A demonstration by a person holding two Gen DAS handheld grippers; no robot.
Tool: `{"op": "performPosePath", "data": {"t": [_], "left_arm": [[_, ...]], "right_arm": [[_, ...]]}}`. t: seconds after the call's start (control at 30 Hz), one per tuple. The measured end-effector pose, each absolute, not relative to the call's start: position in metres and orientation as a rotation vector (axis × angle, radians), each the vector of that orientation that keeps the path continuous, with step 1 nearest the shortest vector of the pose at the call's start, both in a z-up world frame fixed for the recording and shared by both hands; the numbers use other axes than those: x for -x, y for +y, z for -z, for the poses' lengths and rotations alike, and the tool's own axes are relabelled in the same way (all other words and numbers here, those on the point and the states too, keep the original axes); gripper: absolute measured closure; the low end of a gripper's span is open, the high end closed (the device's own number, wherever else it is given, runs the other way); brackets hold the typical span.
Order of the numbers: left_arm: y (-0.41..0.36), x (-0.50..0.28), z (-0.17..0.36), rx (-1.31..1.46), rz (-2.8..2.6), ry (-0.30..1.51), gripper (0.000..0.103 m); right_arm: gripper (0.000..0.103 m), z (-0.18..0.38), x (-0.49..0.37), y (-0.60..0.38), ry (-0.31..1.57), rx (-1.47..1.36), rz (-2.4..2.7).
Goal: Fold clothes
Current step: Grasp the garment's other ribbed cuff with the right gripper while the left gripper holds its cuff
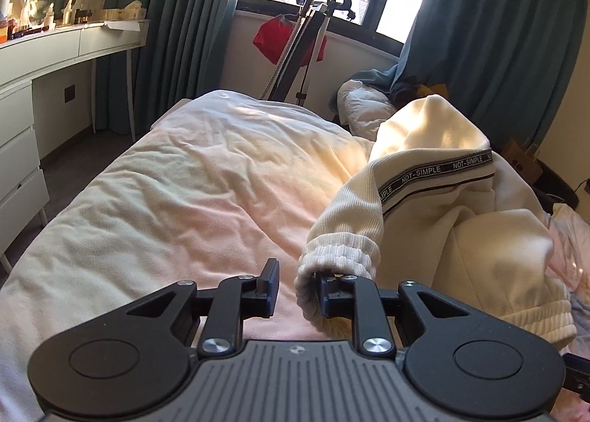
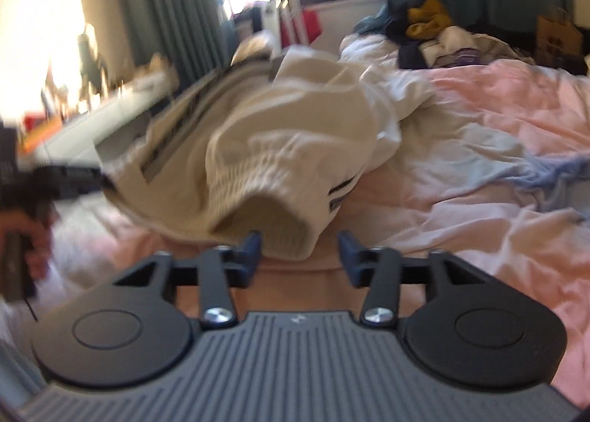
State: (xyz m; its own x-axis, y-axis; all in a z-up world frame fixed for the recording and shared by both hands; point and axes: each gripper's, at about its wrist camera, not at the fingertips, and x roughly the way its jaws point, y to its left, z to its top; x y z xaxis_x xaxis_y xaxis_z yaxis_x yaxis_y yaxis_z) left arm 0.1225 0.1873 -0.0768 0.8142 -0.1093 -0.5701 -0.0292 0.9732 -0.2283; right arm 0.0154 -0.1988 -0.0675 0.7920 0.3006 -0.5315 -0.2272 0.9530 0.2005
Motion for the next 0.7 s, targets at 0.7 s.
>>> {"op": "performPosePath", "data": {"t": [0.7], "left_arm": [[0.138, -0.1, 0.078, -0.148, 0.081, 0.657, 0.039]], "right_arm": [[0.091, 0.028, -0.01, -0.217, 0.343, -0.291, -0.24]]}}
